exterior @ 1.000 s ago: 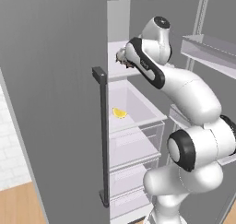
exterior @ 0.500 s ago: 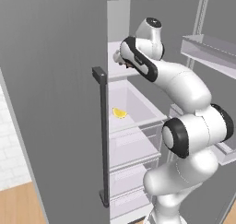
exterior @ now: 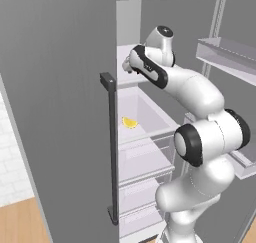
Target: Place one lemon wedge and one fish in each tupperware on the nearby counter, to pack two identical lunches.
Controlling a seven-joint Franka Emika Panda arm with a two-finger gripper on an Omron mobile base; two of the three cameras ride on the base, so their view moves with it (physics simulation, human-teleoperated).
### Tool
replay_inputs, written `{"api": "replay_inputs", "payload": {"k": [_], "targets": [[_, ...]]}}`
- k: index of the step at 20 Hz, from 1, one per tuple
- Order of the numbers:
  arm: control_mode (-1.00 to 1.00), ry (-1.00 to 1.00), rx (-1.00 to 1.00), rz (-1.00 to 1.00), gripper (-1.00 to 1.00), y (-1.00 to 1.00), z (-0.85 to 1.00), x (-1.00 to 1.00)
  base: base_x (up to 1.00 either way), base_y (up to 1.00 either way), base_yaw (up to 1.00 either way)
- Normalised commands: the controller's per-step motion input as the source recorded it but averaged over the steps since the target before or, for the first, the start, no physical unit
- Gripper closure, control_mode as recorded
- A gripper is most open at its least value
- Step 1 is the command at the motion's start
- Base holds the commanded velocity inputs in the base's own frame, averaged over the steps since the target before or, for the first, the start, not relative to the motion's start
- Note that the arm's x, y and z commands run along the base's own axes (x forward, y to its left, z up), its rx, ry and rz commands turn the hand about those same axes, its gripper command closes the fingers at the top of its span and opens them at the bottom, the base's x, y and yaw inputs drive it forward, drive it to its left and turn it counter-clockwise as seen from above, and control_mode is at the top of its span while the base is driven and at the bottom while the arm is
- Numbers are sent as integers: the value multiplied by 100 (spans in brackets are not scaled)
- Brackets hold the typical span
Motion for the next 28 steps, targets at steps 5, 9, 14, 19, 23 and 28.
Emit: {"api": "replay_inputs", "payload": {"k": [5,9,14,19,23,28], "targets": [[-100,0,0,3,-100,0,-17,29,0,0,0],[-100,0,0,1,-100,3,-27,7,0,0,0],[-100,0,0,1,-100,0,-34,-13,0,0,0],[-100,0,0,1,-100,0,-9,-5,0,0,0],[-100,0,0,0,-100,8,-9,0,0,0,0],[-100,3,0,0,100,13,-7,0,0,0,0]]}}
